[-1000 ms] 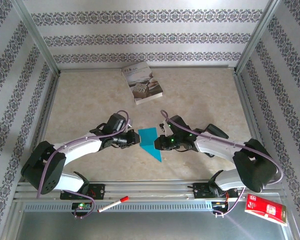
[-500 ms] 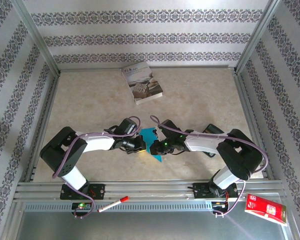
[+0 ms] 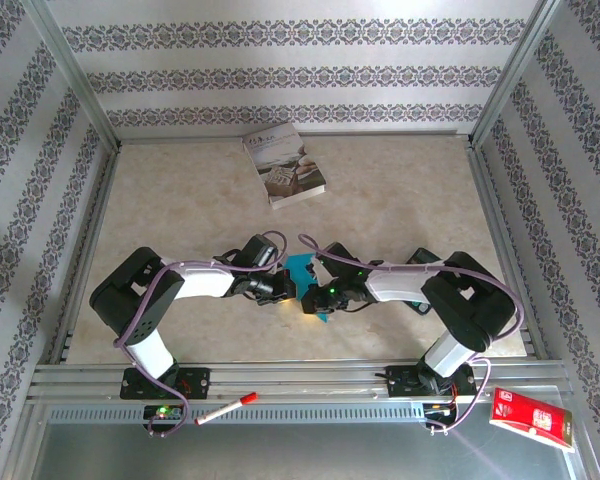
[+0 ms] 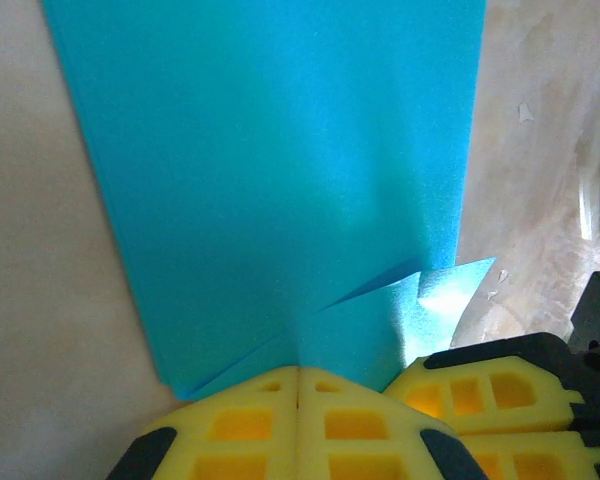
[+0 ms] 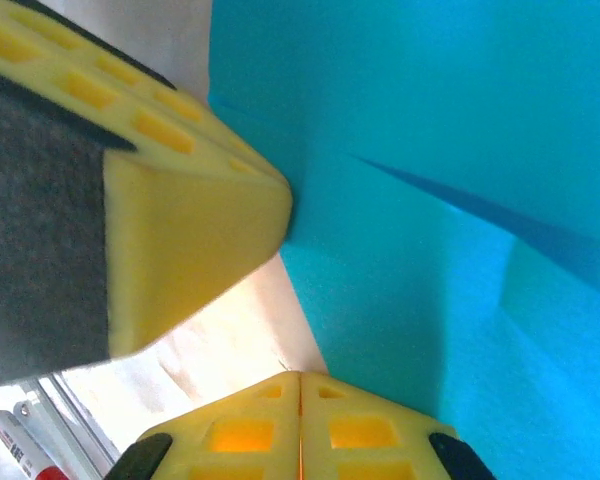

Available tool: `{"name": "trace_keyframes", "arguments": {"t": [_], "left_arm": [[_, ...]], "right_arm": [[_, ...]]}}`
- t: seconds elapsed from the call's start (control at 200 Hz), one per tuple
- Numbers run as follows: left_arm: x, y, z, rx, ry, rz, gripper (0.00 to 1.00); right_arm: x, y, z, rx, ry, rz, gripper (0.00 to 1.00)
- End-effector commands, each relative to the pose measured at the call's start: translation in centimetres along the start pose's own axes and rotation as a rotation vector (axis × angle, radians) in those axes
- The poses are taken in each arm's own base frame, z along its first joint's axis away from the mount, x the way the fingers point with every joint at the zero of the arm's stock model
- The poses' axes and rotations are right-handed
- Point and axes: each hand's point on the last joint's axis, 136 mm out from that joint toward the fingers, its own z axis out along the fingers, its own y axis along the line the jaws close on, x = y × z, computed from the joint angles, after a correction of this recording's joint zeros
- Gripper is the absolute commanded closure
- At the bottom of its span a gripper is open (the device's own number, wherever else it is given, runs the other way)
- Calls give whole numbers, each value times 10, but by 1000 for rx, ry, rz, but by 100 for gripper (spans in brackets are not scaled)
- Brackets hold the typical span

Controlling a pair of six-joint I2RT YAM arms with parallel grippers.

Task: Fold a paper plane with a square sheet of paper (pick it up from the middle)
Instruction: Third fold the triangle at the center of the table.

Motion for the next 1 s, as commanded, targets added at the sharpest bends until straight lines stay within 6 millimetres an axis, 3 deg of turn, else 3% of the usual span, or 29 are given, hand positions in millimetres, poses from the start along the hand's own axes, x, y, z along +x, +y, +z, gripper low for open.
{"name": "trace_keyframes", "arguments": {"t": [0.0, 0.315, 0.789, 0.819, 0.914, 0.994], "left_arm": [[10, 48, 5, -169, 26, -29, 100], [10, 66, 3, -222, 35, -24, 100], [4, 72, 0, -246, 37, -18, 100], [4, 70, -1, -243, 36, -16, 100], [2, 67, 0, -234, 38, -10, 100], [0, 60, 0, -214, 44, -1, 100]], "right_arm": [[25, -23, -5, 44, 55, 75, 93], [42, -39, -9, 10, 77, 186, 93], [75, -58, -24, 51, 48, 282, 94], [84, -65, -24, 62, 60, 299, 94], [79, -59, -32, 39, 30, 294, 94], [63, -41, -42, -22, -22, 244, 94]]}}
